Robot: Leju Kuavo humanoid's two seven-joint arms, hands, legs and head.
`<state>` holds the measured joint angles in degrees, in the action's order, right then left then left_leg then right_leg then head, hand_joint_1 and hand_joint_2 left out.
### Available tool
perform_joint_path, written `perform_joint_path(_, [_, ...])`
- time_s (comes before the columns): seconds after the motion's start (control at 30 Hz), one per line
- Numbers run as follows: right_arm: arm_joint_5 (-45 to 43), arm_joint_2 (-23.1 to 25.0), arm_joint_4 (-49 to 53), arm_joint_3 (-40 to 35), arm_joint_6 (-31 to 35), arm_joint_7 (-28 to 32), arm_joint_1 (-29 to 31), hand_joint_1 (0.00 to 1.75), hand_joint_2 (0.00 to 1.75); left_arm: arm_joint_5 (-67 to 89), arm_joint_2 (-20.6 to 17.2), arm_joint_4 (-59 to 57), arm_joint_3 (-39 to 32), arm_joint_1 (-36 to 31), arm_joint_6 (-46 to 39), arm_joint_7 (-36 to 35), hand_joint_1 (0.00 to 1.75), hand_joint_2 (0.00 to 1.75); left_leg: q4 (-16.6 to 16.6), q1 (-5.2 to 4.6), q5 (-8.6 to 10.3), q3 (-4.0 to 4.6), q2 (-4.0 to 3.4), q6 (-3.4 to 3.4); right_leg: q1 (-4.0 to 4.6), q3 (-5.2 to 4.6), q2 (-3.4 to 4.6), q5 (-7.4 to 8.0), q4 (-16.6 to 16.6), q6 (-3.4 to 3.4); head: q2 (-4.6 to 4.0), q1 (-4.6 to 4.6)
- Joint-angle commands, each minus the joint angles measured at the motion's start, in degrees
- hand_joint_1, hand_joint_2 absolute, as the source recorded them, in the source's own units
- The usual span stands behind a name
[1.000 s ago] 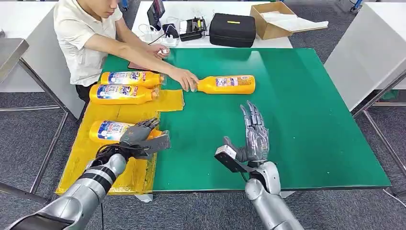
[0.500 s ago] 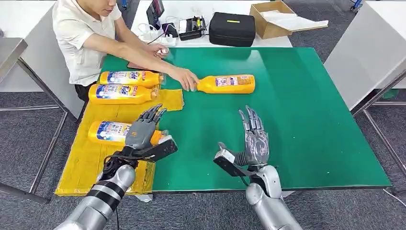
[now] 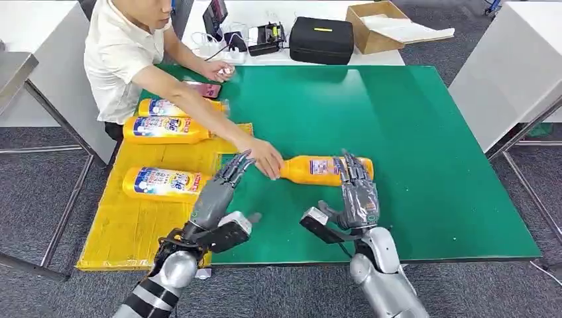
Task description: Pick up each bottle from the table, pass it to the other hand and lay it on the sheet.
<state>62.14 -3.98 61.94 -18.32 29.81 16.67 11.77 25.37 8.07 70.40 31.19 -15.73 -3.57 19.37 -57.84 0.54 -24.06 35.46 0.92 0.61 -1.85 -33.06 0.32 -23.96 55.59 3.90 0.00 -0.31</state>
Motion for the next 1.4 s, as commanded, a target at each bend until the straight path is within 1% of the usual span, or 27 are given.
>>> perform_joint_path(0.03, [4.1,-6.0,-11.6,-1.9,-5.8,-5.1,6.6,0.0,1.75,-11.8,0.3,-0.5,7.1,5.6,6.3,1.0,0.0,1.75,0.1,-0.01,-0.05,-0.22,-0.04,0.02,0.02,0.24,-0.04,-0.04,-0.1,-0.16,0.0,0.04])
perform_joint_path(0.07, [4.0,-6.3,-12.0,-2.2,-6.3,-5.0,6.8,0.0,1.75,-11.9,0.2,-0.4,7.4,5.7,6.1,1.0,0.0,1.75,0.1,-0.02,-0.03,-0.15,-0.06,0.01,0.0,0.15,0.0,-0.02,-0.1,-0.11,0.0,0.0])
perform_joint_path(0.1, [3.8,-6.5,-12.9,-2.4,-8.7,-6.3,7.1,0.0,1.75,-12.6,0.4,-0.1,6.9,5.8,5.4,0.8,0.0,1.75,0.1,-0.01,-0.1,-0.29,-0.13,0.01,0.03,0.29,0.03,-0.05,-0.1,-0.22,0.0,0.0])
perform_joint_path(0.17, [3.7,-6.9,-12.9,-3.0,-10.7,-7.1,6.6,0.0,1.75,-13.5,0.5,0.4,6.0,5.9,4.8,0.1,0.0,1.75,0.0,-0.06,-0.03,-0.08,-0.05,-0.01,0.02,0.08,0.0,-0.01,0.0,-0.12,0.0,0.0])
perform_joint_path(0.2, [3.8,-7.3,-12.0,-3.2,-12.2,-8.8,5.7,0.0,1.75,-15.2,1.0,0.6,4.6,6.3,4.1,-1.4,0.0,1.75,0.0,-0.07,-0.01,-0.05,0.01,-0.01,0.0,0.05,-0.05,-0.01,0.0,-0.09,0.0,0.0])
perform_joint_path(0.23, [3.7,-7.7,-11.0,-3.7,-12.6,-9.4,4.7,0.0,1.75,-15.5,0.7,0.9,4.5,6.2,4.1,-1.7,0.0,1.75,0.0,-0.02,-0.1,-0.25,-0.06,-0.03,0.1,0.27,-0.07,-0.08,0.0,-0.29,0.0,0.0])
perform_joint_path(0.27, [3.7,-7.7,-10.7,-3.8,-12.6,-9.5,4.5,0.0,1.75,-15.5,0.7,0.9,4.5,6.2,4.1,-1.7,0.0,1.75,0.0,-0.04,-0.04,-0.08,0.0,-0.01,0.04,0.08,-0.05,-0.02,0.0,-0.11,0.0,-0.02])
perform_joint_path(0.3, [3.3,-8.0,-9.8,-3.8,-13.3,-10.5,3.9,0.0,1.75,-16.3,1.0,0.9,3.8,6.4,4.0,-2.3,0.0,1.75,0.0,0.0,-0.11,-0.23,-0.07,-0.02,0.12,0.24,-0.04,-0.07,-0.1,-0.24,0.0,0.0])
perform_joint_path(0.4, [3.6,-9.4,-8.0,-4.8,-16.1,-13.2,3.4,0.0,1.75,-17.7,1.1,1.0,3.4,7.0,4.3,-3.1,0.0,1.75,0.0,-0.05,-0.05,-0.08,-0.04,0.0,0.03,0.07,-0.02,-0.03,0.0,-0.11,0.0,-0.02])
perform_joint_path(0.43, [3.5,-9.8,-7.5,-5.0,-17.0,-14.0,3.7,0.0,1.75,-18.3,1.0,1.1,3.4,7.2,4.6,-3.4,0.0,1.75,0.0,-0.02,-0.1,-0.16,-0.05,0.0,0.08,0.18,-0.04,-0.07,-0.1,-0.18,0.0,0.0])
perform_joint_path(0.5, [4.7,-10.3,-7.1,-5.4,-17.0,-15.1,4.4,0.0,1.75,-18.3,1.0,1.2,3.6,7.4,4.6,-3.4,0.0,1.75,0.0,-0.05,-0.04,-0.05,-0.05,0.0,0.02,0.04,-0.01,-0.02,0.0,-0.11,0.0,0.0])
perform_joint_path(0.63, [8.1,-11.4,-7.7,-6.6,-16.4,-17.4,7.3,0.0,1.75,-17.9,1.2,1.4,3.8,7.2,3.9,-3.4,0.0,1.75,0.0,-0.04,-0.07,-0.1,-0.06,0.0,0.02,0.11,-0.03,-0.05,0.0,-0.18,0.0,0.0])
perform_joint_path(0.7, [8.5,-11.6,-8.2,-6.7,-16.5,-17.3,8.1,0.0,1.75,-17.8,1.2,1.4,3.9,7.1,3.7,-3.4,0.0,1.75,0.0,-0.06,-0.03,-0.02,-0.07,0.0,-0.02,0.01,0.0,0.01,0.0,-0.11,0.0,0.0])
perform_joint_path(0.73, [9.2,-11.8,-8.8,-7.0,-16.2,-17.5,8.8,0.0,1.75,-17.6,1.1,1.6,4.1,7.0,3.5,-3.3,0.0,1.75,-0.1,0.0,-0.14,-0.2,-0.23,-0.02,0.08,0.18,0.07,-0.05,0.0,-0.32,0.0,-0.02])
perform_joint_path(0.77, [9.1,-11.9,-8.9,-6.9,-16.2,-17.5,8.9,0.0,1.75,-17.6,1.1,1.6,4.1,7.0,3.5,-3.3,0.0,1.75,0.0,-0.06,-0.03,0.0,-0.09,0.0,-0.01,-0.01,0.02,0.02,0.0,-0.1,0.0,0.0])
perform_joint_path(0.8, [9.5,-12.1,-9.1,-7.2,-16.3,-17.3,9.2,0.0,1.75,-17.5,1.0,1.6,4.2,7.0,3.5,-3.3,0.0,1.75,-0.1,-0.04,-0.08,-0.09,-0.17,0.0,0.02,0.08,0.05,-0.02,0.0,-0.22,0.0,0.02])
perform_joint_path(0.87, [9.7,-12.3,-9.3,-7.4,-16.4,-17.1,9.7,0.0,1.75,-17.3,1.0,1.6,4.4,7.1,3.4,-3.3,0.0,1.75,0.0,-0.05,-0.03,-0.03,-0.13,0.01,0.0,0.02,0.05,0.03,0.0,-0.11,0.0,0.0])
perform_joint_path(0.9, [10.0,-12.4,-9.4,-7.8,-16.3,-16.9,9.9,0.0,1.75,-17.2,1.0,1.6,4.5,7.1,3.2,-3.2,0.0,1.75,-0.1,0.01,-0.16,-0.23,-0.33,-0.02,0.09,0.19,0.16,-0.04,0.0,-0.33,0.0,-0.02])
perform_joint_path(0.93, [9.7,-12.1,-9.9,-8.1,-15.9,-16.3,10.7,0.0,1.75,-17.1,1.0,1.1,4.8,6.8,3.2,-3.2,0.0,1.75,0.0,-0.02,-0.07,-0.1,-0.17,0.0,0.03,0.09,0.06,0.01,0.0,-0.14,0.0,0.0])
perform_joint_path(0.97, [9.7,-12.0,-9.9,-8.1,-16.0,-16.3,10.9,0.0,1.75,-17.1,1.0,1.1,4.8,6.8,3.2,-3.2,0.0,1.75,0.0,-0.04,-0.08,-0.18,-0.11,0.0,0.03,0.18,-0.03,-0.03,0.0,-0.19,0.0,0.0])
perform_joint_path(1.17, [9.8,-10.9,-12.2,-9.5,-15.8,-15.4,12.3,0.0,1.75,-16.7,1.0,0.5,5.4,6.4,2.7,-2.9,0.0,1.75,-0.1,0.02,-0.15,-0.28,-0.29,0.0,0.1,0.25,0.12,-0.03,0.0,-0.28,0.0,0.0])
perform_joint_path(1.2, [9.3,-10.6,-12.3,-9.4,-15.8,-15.3,12.1,0.0,1.75,-16.7,1.0,0.4,5.4,6.3,2.7,-2.9,0.0,1.75,0.0,-0.04,-0.03,-0.09,-0.11,0.01,0.02,0.09,0.02,0.03,0.0,-0.1,0.0,0.0])
perform_joint_path(1.23, [9.2,-10.6,-12.6,-9.6,-16.1,-15.3,12.1,0.0,1.75,-16.7,0.9,0.3,5.4,6.2,2.7,-2.9,0.0,1.75,0.0,-0.01,-0.07,-0.18,-0.16,0.01,0.05,0.17,0.04,0.01,0.0,-0.17,0.0,0.0])
perform_joint_path(1.3, [8.3,-10.3,-13.8,-9.2,-17.6,-16.0,12.3,0.0,1.75,-16.8,1.0,-0.2,5.1,6.2,2.6,-3.1,0.0,1.75,0.0,-0.01,-0.05,-0.15,-0.11,0.01,0.06,0.16,-0.01,0.01,0.0,-0.16,0.0,0.0])
perform_joint_path(1.33, [7.4,-10.1,-15.1,-9.2,-20.1,-16.6,12.8,0.0,1.75,-16.8,1.0,-0.3,5.1,6.2,2.6,-3.0,0.0,1.75,0.0,-0.03,-0.04,-0.14,-0.09,0.01,0.03,0.14,-0.02,0.01,0.0,-0.14,0.0,-0.02])
perform_joint_path(1.37, [7.4,-10.3,-15.3,-9.3,-20.3,-16.6,13.1,0.0,1.75,-16.8,1.0,-0.4,5.1,6.1,2.6,-3.0,0.0,1.75,0.0,-0.05,-0.02,-0.09,-0.07,0.01,0.0,0.09,-0.01,0.03,0.0,-0.09,0.0,0.0])
perform_joint_path(1.4, [6.9,-10.2,-17.0,-9.8,-22.4,-17.0,13.9,0.0,1.75,-16.8,1.1,-0.6,5.0,6.2,2.6,-3.1,0.0,1.75,0.0,-0.01,-0.07,-0.18,-0.16,0.0,0.06,0.17,0.04,0.02,-0.1,-0.18,0.0,0.0])
